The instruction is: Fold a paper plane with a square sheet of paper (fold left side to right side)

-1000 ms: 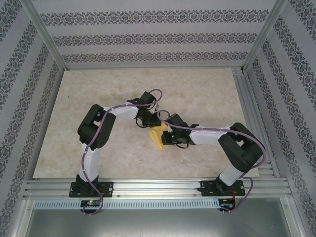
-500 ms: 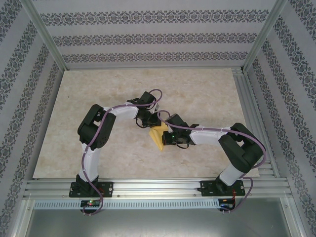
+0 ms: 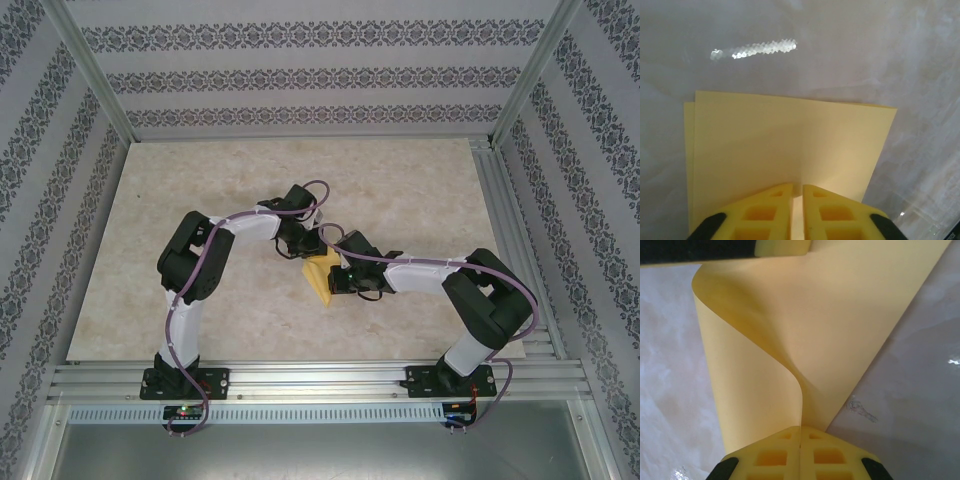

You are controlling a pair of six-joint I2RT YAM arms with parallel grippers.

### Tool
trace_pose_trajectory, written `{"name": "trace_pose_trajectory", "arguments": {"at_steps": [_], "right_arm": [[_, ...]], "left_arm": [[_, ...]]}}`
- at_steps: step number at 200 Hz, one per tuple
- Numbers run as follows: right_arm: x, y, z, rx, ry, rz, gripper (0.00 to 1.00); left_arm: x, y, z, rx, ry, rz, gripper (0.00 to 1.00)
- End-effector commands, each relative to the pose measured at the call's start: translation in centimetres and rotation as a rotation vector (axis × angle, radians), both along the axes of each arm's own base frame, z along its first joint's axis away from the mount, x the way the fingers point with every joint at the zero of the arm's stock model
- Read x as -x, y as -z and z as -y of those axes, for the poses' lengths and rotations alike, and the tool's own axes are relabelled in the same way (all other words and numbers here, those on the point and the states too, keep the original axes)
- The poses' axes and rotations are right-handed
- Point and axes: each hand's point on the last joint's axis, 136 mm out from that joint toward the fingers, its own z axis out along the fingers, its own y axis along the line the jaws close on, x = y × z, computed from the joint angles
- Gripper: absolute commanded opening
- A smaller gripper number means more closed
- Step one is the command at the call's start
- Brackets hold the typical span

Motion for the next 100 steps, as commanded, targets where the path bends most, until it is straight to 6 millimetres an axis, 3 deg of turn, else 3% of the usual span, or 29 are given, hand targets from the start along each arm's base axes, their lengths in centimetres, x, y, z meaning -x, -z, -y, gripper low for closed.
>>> {"name": "trace_pose_trajectory", "arguments": {"at_steps": [1,53,72,100], "right_arm": [[1.6,2.4,1.8,0.084,0.006,-0.083,0.0],[1.7,2.4,1.5,0.083,-0.002,-0.088,0.0],[1.7,2.5,1.4,0.082,-0.002,-0.089,0.0],[1.7,2.5,1.3,0.081,-0.007,-0.089,0.01]], "left_arm": [[-1.0,-3.9,-0.1,0.025,0.019,0.07,0.2],[-2.7,-8.4,-2.7,0.039,-0.031,0.138,0.27],[-1.9,-9.0,-3.4,0.05,-0.046,0.145,0.22],[0.9,-8.1,-3.3,0.125,-0.055,0.094,0.15]]}}
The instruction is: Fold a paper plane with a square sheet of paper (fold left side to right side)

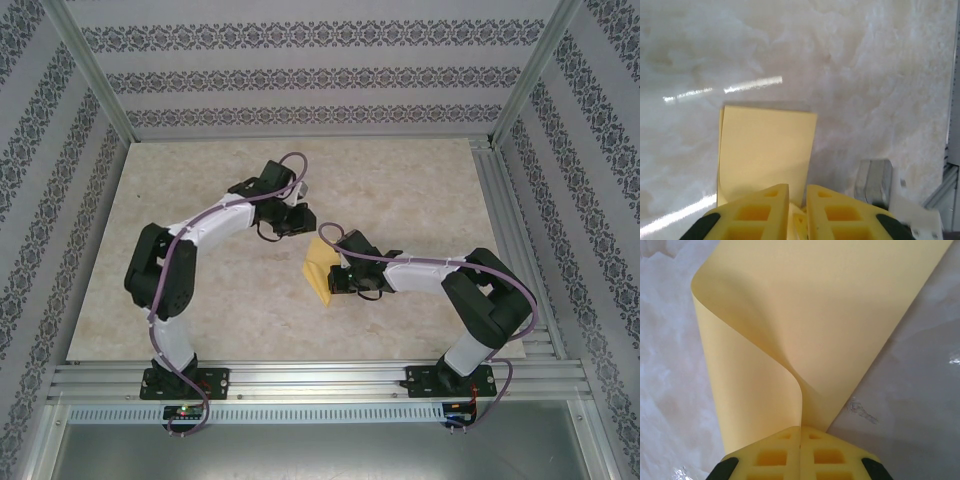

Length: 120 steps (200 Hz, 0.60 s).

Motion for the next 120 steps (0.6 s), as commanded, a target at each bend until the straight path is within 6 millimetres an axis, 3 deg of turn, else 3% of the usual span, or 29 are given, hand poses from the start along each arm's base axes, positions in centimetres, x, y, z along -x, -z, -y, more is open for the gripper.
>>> {"name": "trace_pose_trajectory", "arguments": {"at_steps": [1,55,120], "right_arm": [[1.6,2.4,1.4,0.082,-0.003,-0.08,0.01],[1.6,2.4,1.5,0.087,-0.007,-0.078,0.01],[1.7,2.5,1.4,0.088,-0.009,-0.078,0.01]], "left_arm": [[2.5,1.0,0.1,0.049,0.01,-0.051,0.15],[6.5,2.8,2.0,0.118,0.038,-0.115,0.13],[7.6,5.5,3.8,0.089,0.029,-0.162,0.13]]}}
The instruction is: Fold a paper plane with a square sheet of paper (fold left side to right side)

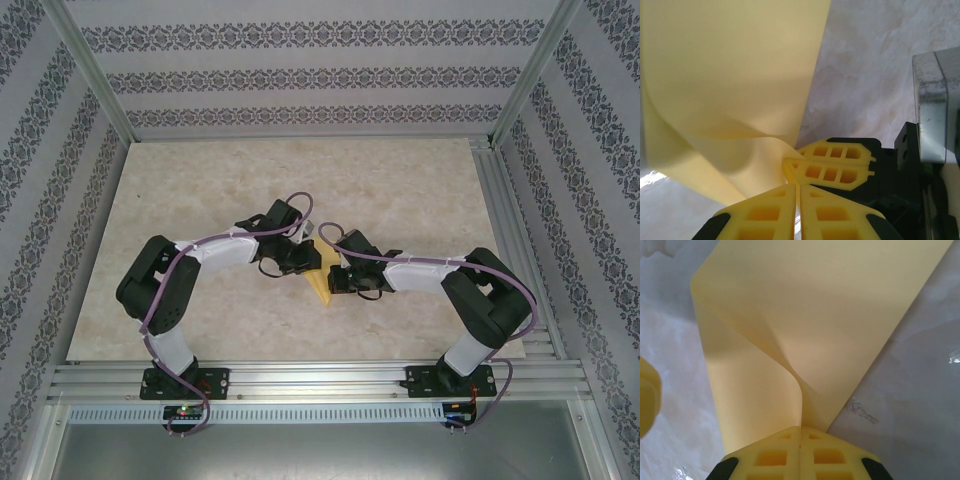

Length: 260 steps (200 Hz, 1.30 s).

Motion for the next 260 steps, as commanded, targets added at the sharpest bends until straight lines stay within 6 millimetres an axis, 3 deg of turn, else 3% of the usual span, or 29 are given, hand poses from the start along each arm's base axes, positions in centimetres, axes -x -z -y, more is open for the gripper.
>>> {"name": "trace_pose_trajectory", "arguments": {"at_steps": [1,84,260], "right_arm": [[1.7,2.5,1.5,0.087,-0.008,-0.077,0.01],[1.7,2.7,1.4,0.088,-0.011,-0.083,0.0],[1.2,2.5,0.7,0.088,-0.028,-0.087,0.02]], "left_arm": [[-0.3,0.6,1.2,0.014,-0.007,0.0,0.13],[0.2,3.6,0.8,-0.059,-0.02,-0.033,0.12],[2.0,5.9,-1.3,-0.14,-0.028,-0.065,0.12]]}}
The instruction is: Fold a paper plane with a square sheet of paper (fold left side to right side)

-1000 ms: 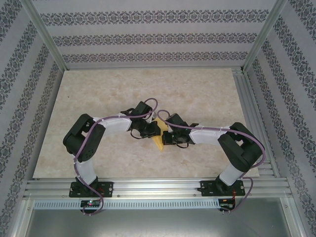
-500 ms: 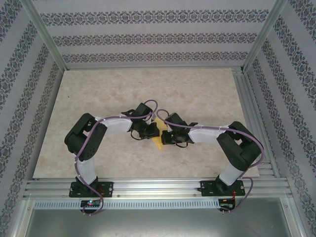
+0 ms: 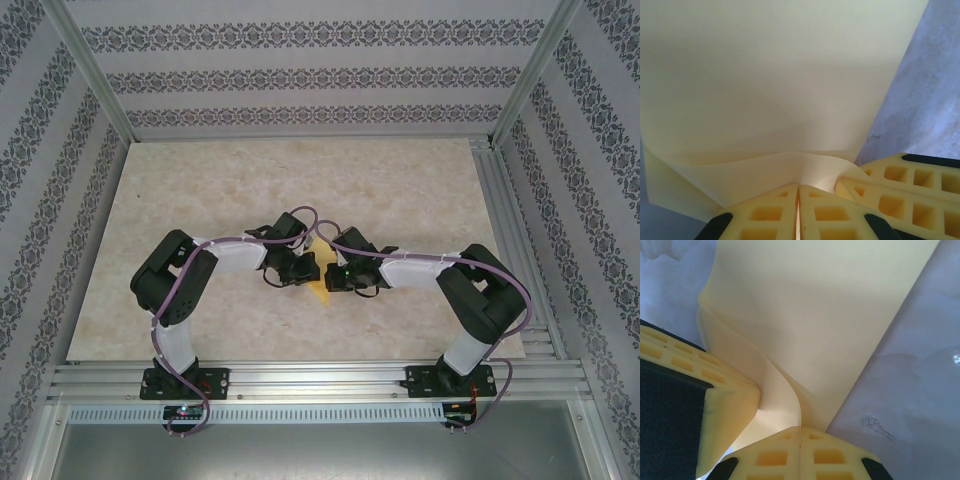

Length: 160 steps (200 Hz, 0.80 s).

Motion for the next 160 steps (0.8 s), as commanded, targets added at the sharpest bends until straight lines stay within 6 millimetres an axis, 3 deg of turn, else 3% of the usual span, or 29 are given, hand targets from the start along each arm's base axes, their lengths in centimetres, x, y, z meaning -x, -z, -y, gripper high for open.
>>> {"name": "trace_pose_trajectory", "arguments": {"at_steps": [1,38,70,110,132,160], "right_arm": [[1.5,2.5,1.4,0.088,-0.013,-0.066,0.02],[0.3,0.1,1.0,0.036,0.003,-0.03,0.15],[-0.7,-2.9,2.0,0.011,0.035,0.017,0.23],[0.4,-3.8,3.3,-0.003,0.052,0.024,0.26],[1.1,-3.7,2.4,-0.055,0.048,-0.001,0.26],[2.1,-4.5,-0.4,-0.144,0.003,-0.007,0.25]], "left_arm": [[0.9,1.0,-0.5,-0.035,0.006,-0.006,0.12],[1.4,1.7,-1.0,-0.048,0.002,-0.012,0.12],[1.5,2.0,-1.1,-0.049,-0.004,-0.013,0.11],[1.4,1.8,-0.9,-0.044,-0.002,-0.009,0.11],[1.3,1.6,-0.8,-0.041,-0.002,-0.004,0.11],[1.3,1.6,-0.7,-0.04,0.0,-0.003,0.11]]}}
